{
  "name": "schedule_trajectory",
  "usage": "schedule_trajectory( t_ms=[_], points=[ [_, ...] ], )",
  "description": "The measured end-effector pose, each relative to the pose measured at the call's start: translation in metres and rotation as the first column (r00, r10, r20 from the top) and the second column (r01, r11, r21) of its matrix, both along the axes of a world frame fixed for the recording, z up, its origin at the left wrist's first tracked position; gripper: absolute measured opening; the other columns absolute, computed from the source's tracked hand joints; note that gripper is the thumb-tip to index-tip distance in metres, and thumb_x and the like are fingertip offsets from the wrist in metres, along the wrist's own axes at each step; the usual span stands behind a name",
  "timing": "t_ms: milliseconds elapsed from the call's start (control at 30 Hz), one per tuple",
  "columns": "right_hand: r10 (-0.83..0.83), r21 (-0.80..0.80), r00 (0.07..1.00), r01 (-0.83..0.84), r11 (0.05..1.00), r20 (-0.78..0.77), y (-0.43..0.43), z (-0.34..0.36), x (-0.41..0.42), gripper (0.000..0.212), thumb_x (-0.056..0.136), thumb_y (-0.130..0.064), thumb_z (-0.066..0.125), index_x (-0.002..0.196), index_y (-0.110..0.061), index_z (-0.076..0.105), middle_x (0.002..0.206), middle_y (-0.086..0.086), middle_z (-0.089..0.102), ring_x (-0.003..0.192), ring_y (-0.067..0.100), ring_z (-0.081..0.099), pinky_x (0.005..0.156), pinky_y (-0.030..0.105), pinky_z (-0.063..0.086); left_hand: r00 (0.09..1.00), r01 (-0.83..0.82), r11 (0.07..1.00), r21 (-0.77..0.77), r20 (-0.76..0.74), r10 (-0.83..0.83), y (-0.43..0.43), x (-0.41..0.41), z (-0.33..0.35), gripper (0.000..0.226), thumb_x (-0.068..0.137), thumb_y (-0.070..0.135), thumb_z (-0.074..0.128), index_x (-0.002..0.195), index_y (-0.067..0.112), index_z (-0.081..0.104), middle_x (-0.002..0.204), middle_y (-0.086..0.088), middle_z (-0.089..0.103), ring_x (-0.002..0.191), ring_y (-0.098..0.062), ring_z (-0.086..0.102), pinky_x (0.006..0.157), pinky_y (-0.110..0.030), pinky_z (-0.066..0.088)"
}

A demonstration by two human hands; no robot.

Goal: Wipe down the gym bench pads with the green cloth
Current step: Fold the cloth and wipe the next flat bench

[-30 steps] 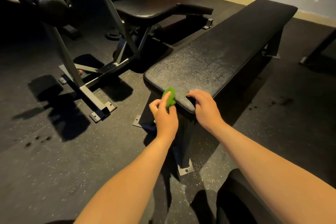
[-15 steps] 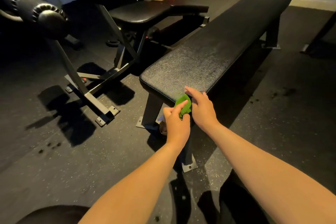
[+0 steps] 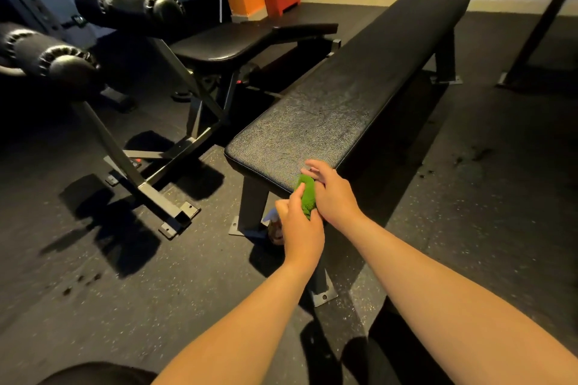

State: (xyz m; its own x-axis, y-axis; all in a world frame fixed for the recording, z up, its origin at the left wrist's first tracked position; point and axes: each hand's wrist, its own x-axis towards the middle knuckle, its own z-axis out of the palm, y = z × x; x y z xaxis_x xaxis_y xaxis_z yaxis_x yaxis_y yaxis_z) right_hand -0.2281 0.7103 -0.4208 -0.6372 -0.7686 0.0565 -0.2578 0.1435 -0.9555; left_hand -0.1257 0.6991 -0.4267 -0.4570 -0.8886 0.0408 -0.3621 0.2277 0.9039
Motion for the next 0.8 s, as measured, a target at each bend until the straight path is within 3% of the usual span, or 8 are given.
schedule_trajectory(
  t_ms=[167, 333, 433, 533, 600, 667, 733, 800],
  points=[
    [0.015, -0.05, 0.986, -0.006, 0.999, 0.167, 0.024, 0.008, -0.01, 0.052, 0.098, 0.002, 0.037, 0.137, -0.027, 0.054, 0.118, -0.009, 0.067, 0.109, -0.009, 0.058, 0.085, 0.007, 0.047, 0.979, 0.201, 0.978, -0.046, 0.052, -0.199, 0.012, -0.01, -0.001, 0.041, 0.095, 0.007, 0.057, 0.135, 0.014, 0.051, 0.116, 0.002, 0.045, 0.104, -0.013, 0.053, 0.09, -0.026, 0.046],
    [-0.238, -0.091, 0.947, 0.262, 0.961, 0.215, 0.05, -0.007, -0.003, 0.033, 0.098, -0.026, 0.058, 0.13, -0.035, 0.049, 0.126, -0.004, 0.046, 0.111, 0.006, 0.051, 0.088, 0.024, 0.048, 0.989, 0.147, 0.985, -0.093, 0.02, -0.146, 0.011, -0.008, -0.001, 0.045, 0.094, 0.014, 0.059, 0.137, 0.027, 0.054, 0.118, 0.011, 0.05, 0.106, -0.002, 0.053, 0.093, -0.025, 0.045],
    [-0.186, -0.088, 0.842, 0.265, 0.96, 0.506, 0.051, -0.01, 0.015, 0.03, 0.097, -0.03, 0.06, 0.124, -0.031, 0.049, 0.12, 0.004, 0.052, 0.108, 0.015, 0.06, 0.084, 0.031, 0.054, 0.983, 0.116, 0.938, -0.328, 0.176, -0.06, 0.007, -0.009, 0.0, 0.042, 0.093, 0.022, 0.061, 0.133, 0.03, 0.057, 0.115, 0.014, 0.055, 0.116, -0.008, 0.043, 0.099, -0.032, 0.03],
    [-0.045, -0.174, 0.636, 0.277, 0.945, 0.77, 0.046, -0.006, 0.029, 0.026, 0.1, -0.017, 0.055, 0.126, -0.019, 0.054, 0.115, 0.007, 0.065, 0.106, 0.016, 0.064, 0.091, 0.032, 0.052, 0.964, 0.195, 0.893, -0.405, 0.247, -0.099, -0.002, -0.009, 0.001, 0.043, 0.087, 0.019, 0.062, 0.129, 0.031, 0.059, 0.11, 0.011, 0.058, 0.119, -0.015, 0.041, 0.103, -0.037, 0.027],
    [-0.075, -0.183, 0.651, 0.319, 0.93, 0.756, 0.043, -0.007, 0.031, 0.024, 0.098, -0.007, 0.054, 0.122, -0.014, 0.055, 0.111, 0.008, 0.066, 0.103, 0.016, 0.064, 0.092, 0.032, 0.052, 0.949, 0.289, 0.828, -0.48, 0.255, -0.183, -0.016, -0.003, 0.002, 0.046, 0.08, 0.017, 0.062, 0.125, 0.026, 0.062, 0.104, 0.007, 0.058, 0.111, -0.02, 0.049, 0.105, -0.043, 0.035],
    [-0.175, -0.15, 0.707, 0.372, 0.916, 0.685, 0.039, -0.009, 0.029, 0.023, 0.096, -0.003, 0.055, 0.115, -0.017, 0.057, 0.108, 0.007, 0.066, 0.101, 0.017, 0.065, 0.089, 0.034, 0.054, 0.942, 0.331, 0.8, -0.5, 0.219, -0.253, -0.031, 0.001, 0.004, 0.048, 0.079, 0.019, 0.059, 0.126, 0.021, 0.063, 0.111, 0.005, 0.059, 0.113, -0.018, 0.05, 0.106, -0.039, 0.038],
    [-0.33, -0.087, 0.745, 0.459, 0.884, 0.58, 0.031, -0.012, 0.023, 0.023, 0.094, -0.007, 0.057, 0.107, -0.026, 0.057, 0.106, 0.005, 0.064, 0.097, 0.016, 0.064, 0.084, 0.034, 0.054, 0.96, 0.276, 0.861, -0.426, 0.173, -0.222, -0.044, -0.004, 0.01, 0.051, 0.084, 0.019, 0.058, 0.135, 0.019, 0.06, 0.134, 0.002, 0.055, 0.13, -0.014, 0.042, 0.115, -0.025, 0.026],
    [-0.417, -0.06, 0.79, 0.493, 0.868, 0.449, 0.021, -0.011, 0.014, 0.022, 0.092, -0.014, 0.059, 0.102, -0.033, 0.057, 0.108, 0.005, 0.061, 0.094, 0.016, 0.062, 0.08, 0.032, 0.054, 0.957, 0.24, 0.9, -0.365, 0.244, -0.156, -0.059, -0.014, 0.011, 0.05, 0.094, 0.018, 0.057, 0.144, 0.016, 0.052, 0.151, -0.003, 0.044, 0.143, -0.016, 0.03, 0.117, -0.022, 0.013]
  ],
)
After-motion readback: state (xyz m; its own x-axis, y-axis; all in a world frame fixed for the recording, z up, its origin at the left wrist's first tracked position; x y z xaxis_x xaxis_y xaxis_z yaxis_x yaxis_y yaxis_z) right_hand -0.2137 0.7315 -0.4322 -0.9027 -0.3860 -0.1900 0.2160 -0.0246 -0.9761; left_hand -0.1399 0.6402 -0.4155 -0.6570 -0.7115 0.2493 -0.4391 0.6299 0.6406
